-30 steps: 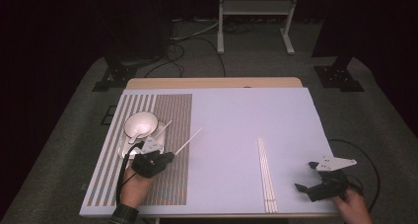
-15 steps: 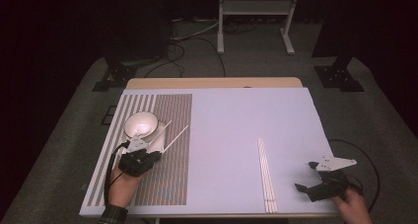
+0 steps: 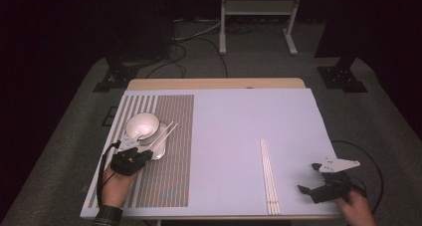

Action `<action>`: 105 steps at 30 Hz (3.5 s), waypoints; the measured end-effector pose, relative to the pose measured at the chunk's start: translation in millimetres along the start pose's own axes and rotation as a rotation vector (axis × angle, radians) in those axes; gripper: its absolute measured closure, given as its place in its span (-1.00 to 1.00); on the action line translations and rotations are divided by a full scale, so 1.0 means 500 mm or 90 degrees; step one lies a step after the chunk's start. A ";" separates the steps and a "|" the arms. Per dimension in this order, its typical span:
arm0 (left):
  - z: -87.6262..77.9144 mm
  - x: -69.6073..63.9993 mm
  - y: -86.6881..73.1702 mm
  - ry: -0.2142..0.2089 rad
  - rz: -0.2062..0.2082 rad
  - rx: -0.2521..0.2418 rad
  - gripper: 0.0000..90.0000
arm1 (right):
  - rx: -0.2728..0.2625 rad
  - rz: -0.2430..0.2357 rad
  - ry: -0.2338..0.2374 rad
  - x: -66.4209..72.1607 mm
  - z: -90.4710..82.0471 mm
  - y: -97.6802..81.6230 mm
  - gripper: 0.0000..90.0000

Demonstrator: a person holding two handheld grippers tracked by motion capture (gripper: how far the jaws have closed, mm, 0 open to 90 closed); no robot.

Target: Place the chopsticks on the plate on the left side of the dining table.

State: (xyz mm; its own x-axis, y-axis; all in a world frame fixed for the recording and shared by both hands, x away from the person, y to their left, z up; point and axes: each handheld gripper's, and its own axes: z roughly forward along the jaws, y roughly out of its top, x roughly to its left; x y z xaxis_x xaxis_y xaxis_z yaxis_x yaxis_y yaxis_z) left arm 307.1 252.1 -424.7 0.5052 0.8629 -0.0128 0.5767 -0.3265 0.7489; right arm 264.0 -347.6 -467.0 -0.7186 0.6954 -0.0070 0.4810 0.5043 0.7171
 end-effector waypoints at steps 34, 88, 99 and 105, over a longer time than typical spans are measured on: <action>0.015 0.020 -0.006 0.027 -0.004 0.010 0.86 | 0.000 0.000 0.000 0.000 0.000 0.000 -0.95; -0.069 -0.040 -0.060 -0.018 -0.046 -0.033 0.99 | 0.000 0.000 0.000 0.000 0.000 0.000 -0.95; -0.054 -0.027 -0.073 -0.003 -0.050 -0.007 0.99 | 0.000 0.000 0.000 0.000 0.000 0.000 -0.95; -0.050 -0.019 -0.077 0.012 -0.053 0.000 0.99 | 0.000 0.000 0.000 0.000 0.000 0.000 -0.95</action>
State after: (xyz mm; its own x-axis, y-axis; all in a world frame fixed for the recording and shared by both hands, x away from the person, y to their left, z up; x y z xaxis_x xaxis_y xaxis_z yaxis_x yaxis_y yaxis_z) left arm 263.7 266.0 -436.7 0.4436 0.8940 -0.0632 0.6161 -0.2529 0.7460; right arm 264.0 -347.6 -467.0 -0.7185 0.6955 -0.0073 0.4811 0.5045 0.7169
